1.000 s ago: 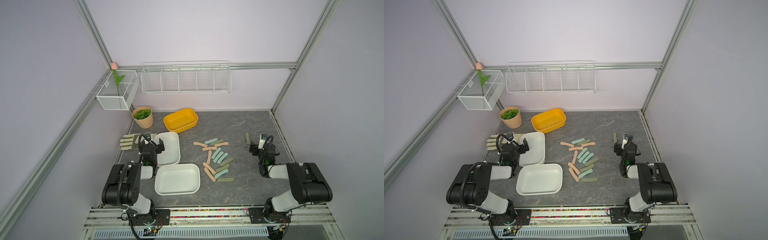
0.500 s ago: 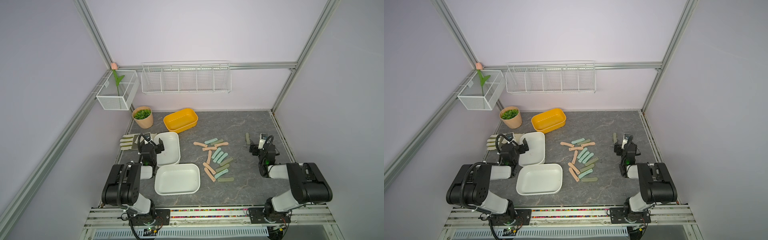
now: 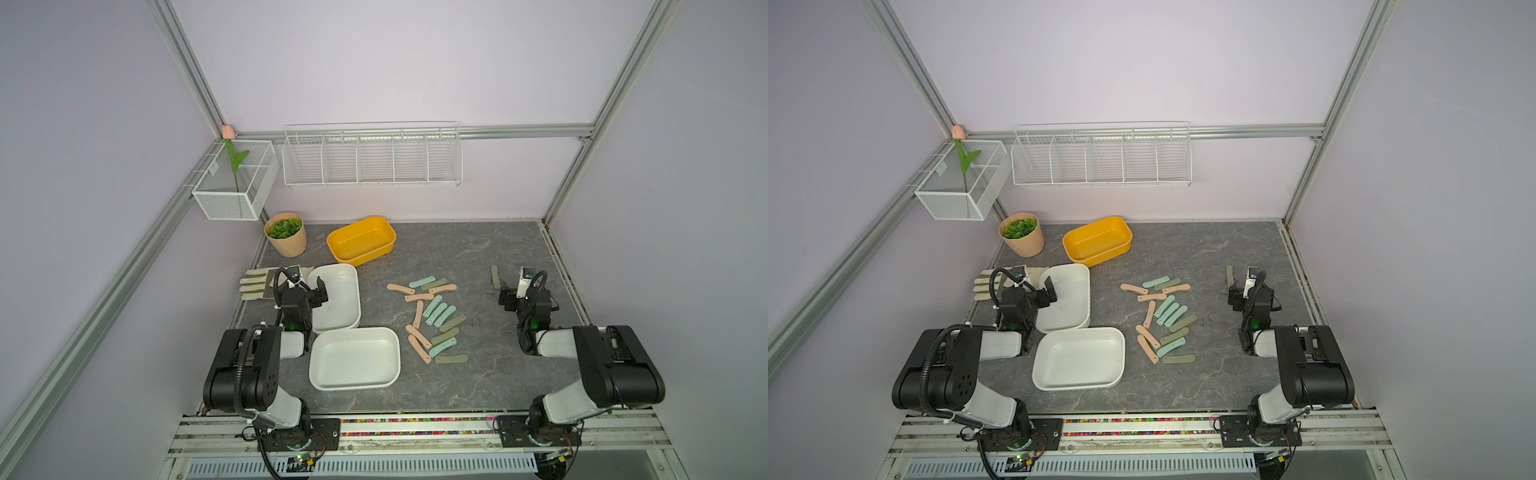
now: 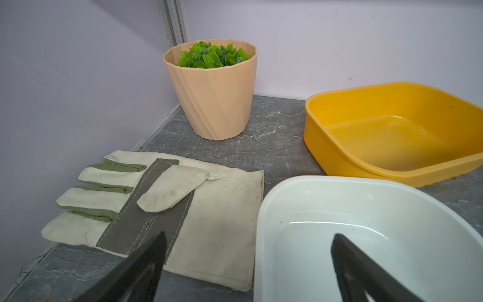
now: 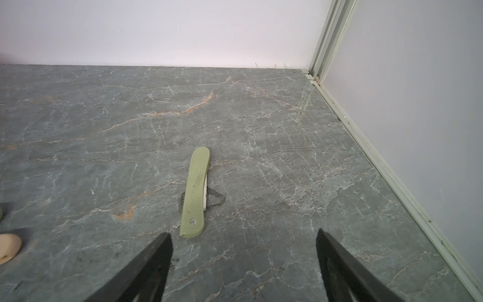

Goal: Place the fruit knives into the storage box by color
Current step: Pick up the storage box at the center of the board.

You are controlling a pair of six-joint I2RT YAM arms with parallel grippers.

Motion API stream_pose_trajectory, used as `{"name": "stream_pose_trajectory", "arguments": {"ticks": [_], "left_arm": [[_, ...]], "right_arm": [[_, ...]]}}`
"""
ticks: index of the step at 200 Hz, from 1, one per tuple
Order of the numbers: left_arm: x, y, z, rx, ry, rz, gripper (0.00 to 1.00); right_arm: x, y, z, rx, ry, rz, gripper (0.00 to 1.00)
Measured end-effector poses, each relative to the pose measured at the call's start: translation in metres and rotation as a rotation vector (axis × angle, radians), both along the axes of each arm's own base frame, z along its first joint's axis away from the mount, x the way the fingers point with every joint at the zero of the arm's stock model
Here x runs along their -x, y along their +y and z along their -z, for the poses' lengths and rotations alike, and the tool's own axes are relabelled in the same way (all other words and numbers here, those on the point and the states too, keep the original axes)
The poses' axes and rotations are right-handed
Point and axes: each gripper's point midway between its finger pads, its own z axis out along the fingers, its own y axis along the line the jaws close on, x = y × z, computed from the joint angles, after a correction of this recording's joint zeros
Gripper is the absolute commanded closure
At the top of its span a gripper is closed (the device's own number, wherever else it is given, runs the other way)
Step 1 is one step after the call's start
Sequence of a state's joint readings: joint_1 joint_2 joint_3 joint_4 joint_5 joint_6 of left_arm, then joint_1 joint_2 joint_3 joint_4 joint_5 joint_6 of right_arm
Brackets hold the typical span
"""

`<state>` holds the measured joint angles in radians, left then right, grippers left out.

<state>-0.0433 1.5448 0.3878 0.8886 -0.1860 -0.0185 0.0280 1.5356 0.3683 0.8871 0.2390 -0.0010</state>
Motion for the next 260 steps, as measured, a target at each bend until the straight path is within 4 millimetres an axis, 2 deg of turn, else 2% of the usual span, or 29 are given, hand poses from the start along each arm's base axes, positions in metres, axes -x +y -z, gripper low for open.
{"name": "stream_pose_trajectory", "arguments": {"ticks": [110, 123, 158, 185, 198, 213, 224, 237, 260], "left_arm": [[0.001, 0.004, -0.003, 0.006, -0.009, -0.031, 0.01], [0.003, 0.007, -0.006, 0.010, -0.008, -0.046, 0.01], [0.008, 0.014, -0.023, 0.017, -0.017, -0.089, 0.00], [0.012, 0.022, -0.042, 0.032, -0.040, -0.126, 0.00], [0.014, 0.024, -0.056, 0.056, -0.063, -0.142, 0.00], [0.015, 0.026, -0.071, 0.097, -0.083, -0.159, 0.00], [0.015, 0.026, -0.084, 0.134, -0.095, -0.169, 0.00], [0.015, 0.025, -0.101, 0.182, -0.112, -0.173, 0.00], [0.017, 0.017, -0.124, 0.253, -0.122, -0.140, 0.01]], "right_arm": [[0.002, -0.002, -0.001, 0.005, 0.033, 0.009, 0.11], [-0.001, -0.003, -0.013, 0.008, 0.042, 0.016, 0.11], [-0.009, -0.008, -0.080, -0.018, -0.047, 0.058, 0.11], [-0.007, -0.016, -0.117, -0.101, -0.059, 0.136, 0.11], [-0.005, -0.023, -0.128, -0.174, -0.031, 0.216, 0.11], [-0.003, -0.029, -0.141, -0.254, 0.004, 0.276, 0.02], [-0.002, -0.028, -0.150, -0.289, 0.018, 0.271, 0.00], [0.000, -0.018, -0.153, -0.336, 0.045, 0.229, 0.02], [0.014, 0.019, -0.143, -0.398, 0.152, 0.105, 0.03]]}}
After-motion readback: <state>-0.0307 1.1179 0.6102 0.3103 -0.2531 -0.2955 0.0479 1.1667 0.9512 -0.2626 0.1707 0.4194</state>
